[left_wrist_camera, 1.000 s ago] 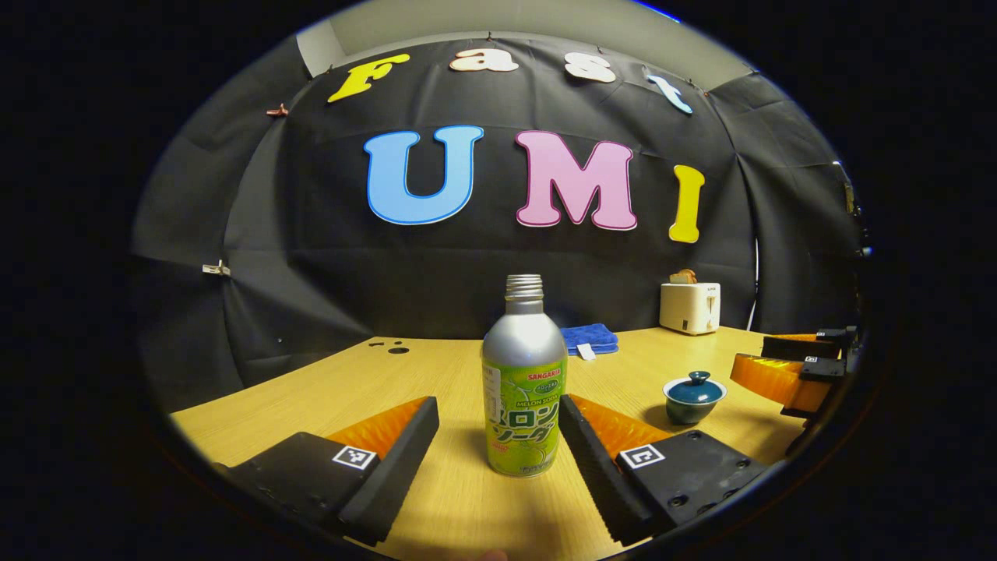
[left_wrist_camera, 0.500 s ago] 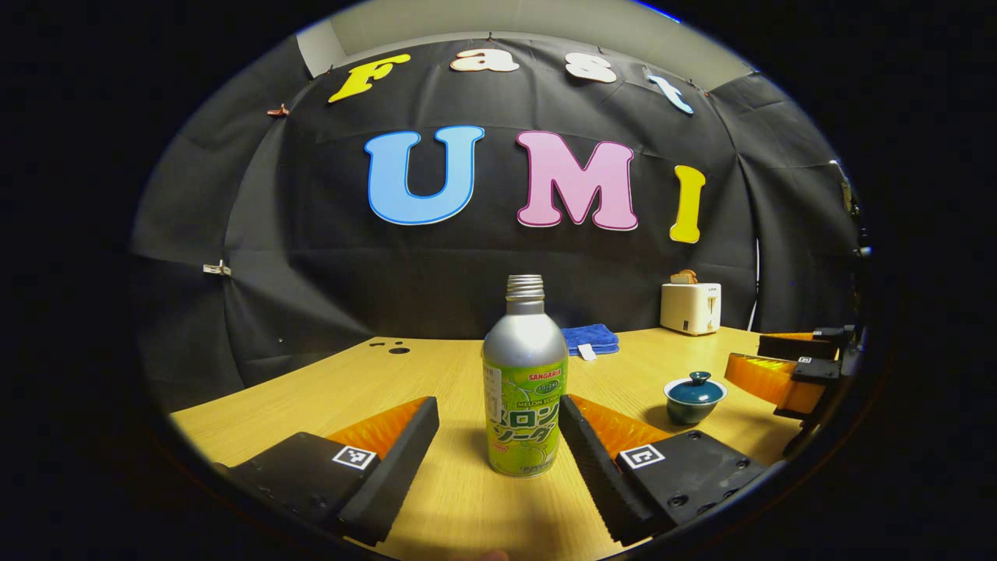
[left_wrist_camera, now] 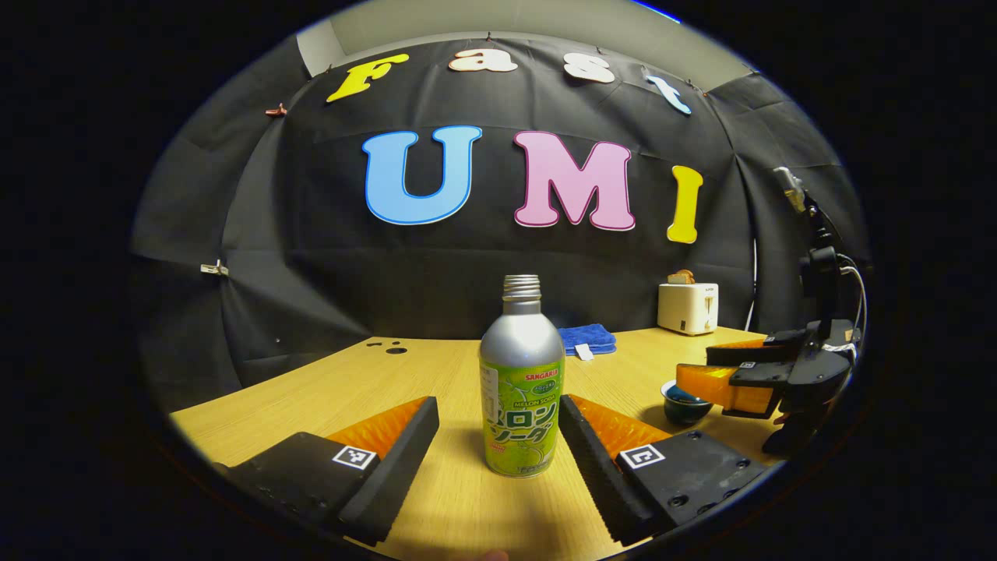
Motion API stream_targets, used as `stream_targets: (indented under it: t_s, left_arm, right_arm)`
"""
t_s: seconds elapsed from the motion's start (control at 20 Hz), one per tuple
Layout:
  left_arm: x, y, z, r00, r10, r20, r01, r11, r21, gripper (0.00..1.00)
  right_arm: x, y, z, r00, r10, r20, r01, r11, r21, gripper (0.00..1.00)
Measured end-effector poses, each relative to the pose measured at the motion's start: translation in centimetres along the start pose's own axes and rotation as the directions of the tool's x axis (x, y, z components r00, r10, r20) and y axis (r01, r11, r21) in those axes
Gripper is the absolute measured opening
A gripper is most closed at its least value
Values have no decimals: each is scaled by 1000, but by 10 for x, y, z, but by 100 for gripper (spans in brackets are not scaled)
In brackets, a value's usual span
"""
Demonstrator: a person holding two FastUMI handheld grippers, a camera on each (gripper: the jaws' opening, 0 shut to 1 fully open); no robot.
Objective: Open the teacup lid with one hand, grasp the water bottle and pour water into the teacup with the other hand; after pouring, place the water bottle on the coaster and then close the teacup lid.
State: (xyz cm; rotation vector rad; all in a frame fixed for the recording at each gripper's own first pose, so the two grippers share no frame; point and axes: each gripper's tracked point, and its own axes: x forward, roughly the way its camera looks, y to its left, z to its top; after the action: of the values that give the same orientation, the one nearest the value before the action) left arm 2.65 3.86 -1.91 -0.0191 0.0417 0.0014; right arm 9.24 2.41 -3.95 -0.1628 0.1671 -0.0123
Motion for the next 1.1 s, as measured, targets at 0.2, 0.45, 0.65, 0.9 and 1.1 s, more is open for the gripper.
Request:
stream_targets:
  t_s: [0.2, 0.45, 0.65, 0.9, 1.1]
  left_arm:
    - [1, -1, 0, 1000, 0, 0, 0, 1000, 0, 98]
    - [0, 0, 0, 1000, 1, 1, -1, 1000, 1, 98]
    - [0, 2, -1, 1000, 15, -1, -15, 1000, 1, 98]
    - [1, 0, 0, 1000, 5, 1, -5, 1000, 1, 98]
    - [4, -4, 1, 1000, -15, 1, 15, 1000, 1, 98]
  right_arm:
    - [5, 3, -8, 998, 29, -60, -27, 999, 21, 68]
    - [6, 8, -8, 996, 53, -71, -52, 999, 13, 46]
    - [4, 6, -6, 997, 51, -57, -50, 999, 16, 38]
    - [3, 4, -2, 998, 53, -40, -51, 998, 31, 28]
    - [-4, 4, 4, 999, 47, 6, -47, 998, 36, 27]
